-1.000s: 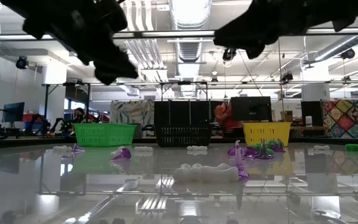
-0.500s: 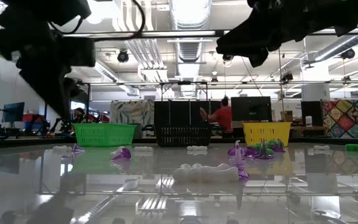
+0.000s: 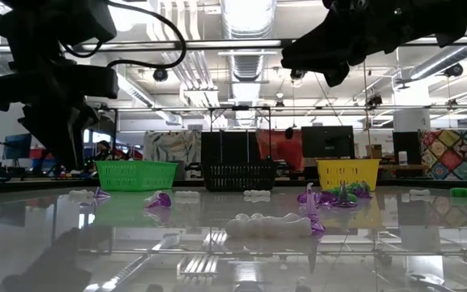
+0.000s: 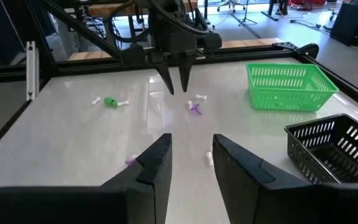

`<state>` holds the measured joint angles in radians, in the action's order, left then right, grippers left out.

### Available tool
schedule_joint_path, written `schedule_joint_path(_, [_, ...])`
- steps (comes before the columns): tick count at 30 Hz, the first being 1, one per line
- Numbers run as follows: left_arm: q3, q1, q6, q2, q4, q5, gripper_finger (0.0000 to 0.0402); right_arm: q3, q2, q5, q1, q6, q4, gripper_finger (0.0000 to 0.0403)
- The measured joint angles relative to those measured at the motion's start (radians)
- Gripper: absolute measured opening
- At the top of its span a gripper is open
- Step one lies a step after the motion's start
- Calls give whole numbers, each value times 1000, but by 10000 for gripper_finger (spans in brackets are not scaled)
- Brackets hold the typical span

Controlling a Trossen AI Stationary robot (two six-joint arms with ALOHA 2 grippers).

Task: Sort Halloween decoration
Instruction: Put the white bone toy into the green basket

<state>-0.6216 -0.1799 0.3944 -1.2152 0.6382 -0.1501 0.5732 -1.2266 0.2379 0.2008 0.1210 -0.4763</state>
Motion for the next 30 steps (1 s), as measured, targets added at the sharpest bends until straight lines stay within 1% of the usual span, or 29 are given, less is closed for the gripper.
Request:
schedule_joint_path(4, [1,0,-1,-4,-1,-1,125,0,0,0,0,-4,0,107])
schedule_joint_path(8, [7,0,-2,-21,-1,-27,134,0,0,0,0,-7,1,107])
schedule_joint_path(14, [9,3,-7,-53,-9,-94,135,0,0,0,0,-8,2,107])
schedule_joint_path(30, [9,21,-56,-161,-47,-95,135,-2,0,0,0,-9,8,107])
